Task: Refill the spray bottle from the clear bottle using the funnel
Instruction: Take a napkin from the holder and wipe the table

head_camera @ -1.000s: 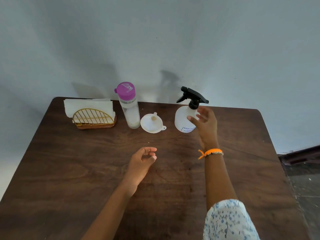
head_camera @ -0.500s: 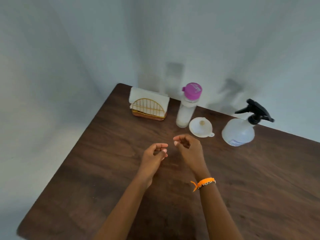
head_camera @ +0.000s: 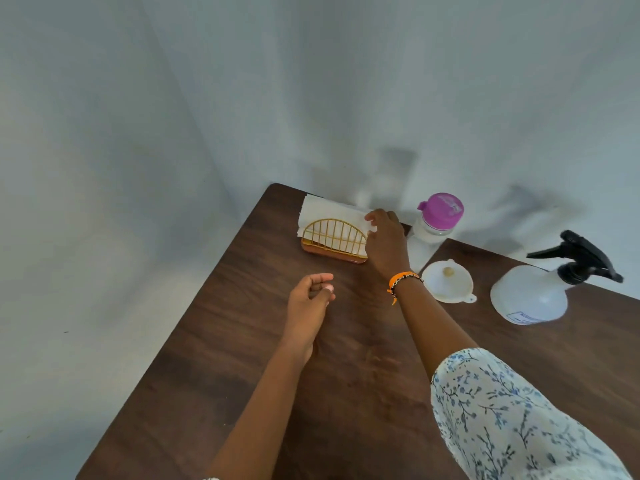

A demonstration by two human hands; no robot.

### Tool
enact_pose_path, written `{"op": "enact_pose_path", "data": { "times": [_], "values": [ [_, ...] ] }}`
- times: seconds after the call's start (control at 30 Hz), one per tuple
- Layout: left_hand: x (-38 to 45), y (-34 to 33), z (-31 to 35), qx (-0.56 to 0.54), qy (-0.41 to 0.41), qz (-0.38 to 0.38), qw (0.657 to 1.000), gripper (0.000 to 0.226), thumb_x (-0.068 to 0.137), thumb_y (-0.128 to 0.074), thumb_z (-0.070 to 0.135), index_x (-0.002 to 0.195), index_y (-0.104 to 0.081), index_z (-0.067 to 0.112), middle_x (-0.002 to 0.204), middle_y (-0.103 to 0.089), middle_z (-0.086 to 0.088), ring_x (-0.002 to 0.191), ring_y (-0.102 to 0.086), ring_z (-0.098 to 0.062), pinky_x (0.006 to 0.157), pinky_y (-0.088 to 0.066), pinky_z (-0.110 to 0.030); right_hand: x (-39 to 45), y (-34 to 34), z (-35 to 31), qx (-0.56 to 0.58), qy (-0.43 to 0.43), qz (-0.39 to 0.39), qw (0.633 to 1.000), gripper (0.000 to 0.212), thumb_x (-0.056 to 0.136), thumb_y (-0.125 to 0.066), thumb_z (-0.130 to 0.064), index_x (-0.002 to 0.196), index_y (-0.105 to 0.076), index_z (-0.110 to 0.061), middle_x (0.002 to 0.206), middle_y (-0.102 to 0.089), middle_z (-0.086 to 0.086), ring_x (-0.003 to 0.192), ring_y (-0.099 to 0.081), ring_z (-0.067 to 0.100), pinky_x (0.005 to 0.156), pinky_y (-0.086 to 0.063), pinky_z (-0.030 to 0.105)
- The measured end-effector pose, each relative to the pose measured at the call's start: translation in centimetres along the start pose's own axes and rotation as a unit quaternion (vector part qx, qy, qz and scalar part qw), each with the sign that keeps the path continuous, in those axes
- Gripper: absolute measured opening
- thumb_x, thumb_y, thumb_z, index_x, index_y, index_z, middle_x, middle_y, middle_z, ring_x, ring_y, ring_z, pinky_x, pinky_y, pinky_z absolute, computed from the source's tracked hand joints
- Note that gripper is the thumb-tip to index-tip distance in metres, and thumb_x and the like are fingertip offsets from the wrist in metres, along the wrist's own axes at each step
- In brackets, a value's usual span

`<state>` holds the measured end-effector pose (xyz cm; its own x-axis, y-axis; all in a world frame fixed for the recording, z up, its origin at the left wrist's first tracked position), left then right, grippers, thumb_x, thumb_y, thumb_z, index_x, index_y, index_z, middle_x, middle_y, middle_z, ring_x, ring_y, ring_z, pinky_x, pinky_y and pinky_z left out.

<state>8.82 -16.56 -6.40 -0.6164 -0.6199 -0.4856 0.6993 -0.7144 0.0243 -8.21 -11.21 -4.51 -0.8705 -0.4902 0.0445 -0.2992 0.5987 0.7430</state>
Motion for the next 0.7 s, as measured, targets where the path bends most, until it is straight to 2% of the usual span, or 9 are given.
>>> {"op": "enact_pose_path", "data": {
  "times": [0.1, 0.2, 0.3, 0.4, 0.47, 0.53, 0.6, 0.7],
  "values": [
    [2.2, 0.6, 1.6, 0.005, -0.013, 0.042, 0.999, 0.027, 0.091, -0.052, 0.012, 0.112, -0.054, 0.029, 0.104, -0.056, 0.006, 0.104, -0.056, -0.011, 0.096, -0.046, -0.031, 0.7, -0.5, 0.2, -0.018, 0.001, 0.0, 1.0, 0.026, 0.085, -0.047, 0.004, 0.107, -0.057, -0.002, 0.107, -0.059, 0.016, 0.096, -0.057, 0.028, 0.076, -0.039, 0.025],
    [4.5, 1.4, 3.8, 0.018, -0.039, 0.09, 0.995, 0.034, 0.093, -0.051, 0.015, 0.126, -0.046, 0.024, 0.112, -0.053, 0.007, 0.104, -0.051, -0.008, 0.086, -0.041, -0.023, 1.1, -0.7, 0.2, -0.022, 0.003, 0.014, 1.0, 0.019, 0.085, -0.05, 0.001, 0.1, -0.061, -0.002, 0.101, -0.062, 0.015, 0.091, -0.059, 0.028, 0.075, -0.043, 0.028],
    [7.0, 2.2, 5.5, 0.045, -0.061, 0.11, 0.991, 0.042, 0.093, -0.05, 0.014, 0.134, -0.041, 0.021, 0.122, -0.053, 0.003, 0.103, -0.049, -0.005, 0.081, -0.038, -0.019, 1.5, -0.9, 0.2, -0.02, 0.005, 0.024, 1.0, 0.015, 0.082, -0.058, -0.001, 0.096, -0.063, -0.005, 0.097, -0.062, 0.013, 0.084, -0.058, 0.023, 0.069, -0.039, 0.021],
    [9.1, 2.6, 6.4, 0.076, -0.059, 0.081, 0.992, 0.047, 0.094, -0.049, 0.009, 0.137, -0.039, 0.021, 0.136, -0.048, 0.001, 0.118, -0.047, -0.01, 0.087, -0.037, -0.021, 2.0, -1.0, 0.0, -0.006, 0.005, 0.028, 1.0, 0.014, 0.08, -0.064, -0.005, 0.094, -0.064, -0.007, 0.096, -0.061, 0.01, 0.081, -0.055, 0.015, 0.06, -0.03, 0.011],
    [10.1, 2.7, 6.7, 0.098, -0.062, 0.058, 0.992, 0.047, 0.093, -0.05, 0.008, 0.137, -0.041, 0.022, 0.14, -0.045, 0.001, 0.127, -0.044, -0.014, 0.089, -0.038, -0.023, 2.4, -1.1, -0.4, -0.003, 0.013, 0.034, 0.999, 0.018, 0.077, -0.068, -0.006, 0.094, -0.063, -0.008, 0.096, -0.059, 0.008, 0.082, -0.055, 0.015, 0.061, -0.032, 0.014],
    [10.9, 2.7, 7.1, 0.133, -0.074, 0.043, 0.987, 0.042, 0.091, -0.054, 0.009, 0.131, -0.048, 0.02, 0.137, -0.049, -0.001, 0.126, -0.045, -0.016, 0.094, -0.041, -0.028, 2.8, -1.2, -0.8, -0.016, 0.023, 0.04, 0.999, 0.02, 0.077, -0.07, -0.009, 0.095, -0.061, -0.009, 0.095, -0.056, 0.004, 0.08, -0.05, 0.012, 0.057, -0.03, 0.015],
    [11.6, 2.7, 7.3, 0.162, -0.089, 0.044, 0.982, 0.035, 0.089, -0.058, 0.011, 0.123, -0.054, 0.016, 0.13, -0.055, -0.003, 0.12, -0.05, -0.016, 0.092, -0.043, -0.028, 3.3, -1.2, -1.0, -0.033, 0.024, 0.05, 0.998, 0.013, 0.08, -0.068, -0.012, 0.092, -0.063, -0.01, 0.094, -0.057, 0.004, 0.079, -0.049, 0.012, 0.054, -0.028, 0.013],
    [12.5, 2.9, 7.6, 0.177, -0.117, 0.05, 0.976, 0.024, 0.087, -0.061, 0.014, 0.111, -0.059, 0.012, 0.116, -0.061, -0.003, 0.103, -0.055, -0.013, 0.079, -0.044, -0.019, 3.9, -1.2, -1.3, -0.032, 0.021, 0.061, 0.997, 0.005, 0.082, -0.064, -0.011, 0.085, -0.065, -0.008, 0.09, -0.061, 0.008, 0.075, -0.05, 0.014, 0.053, -0.028, 0.014]
  ]
}}
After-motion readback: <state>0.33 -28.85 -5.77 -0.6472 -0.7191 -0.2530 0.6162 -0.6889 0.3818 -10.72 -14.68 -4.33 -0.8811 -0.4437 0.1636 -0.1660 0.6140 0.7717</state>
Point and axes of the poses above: each hand's wrist, its own x-axis towards the middle knuckle, its own y-axis out of the back of the hand, z = x × y, the point moved 3 cm from there along x, towards the middle knuckle
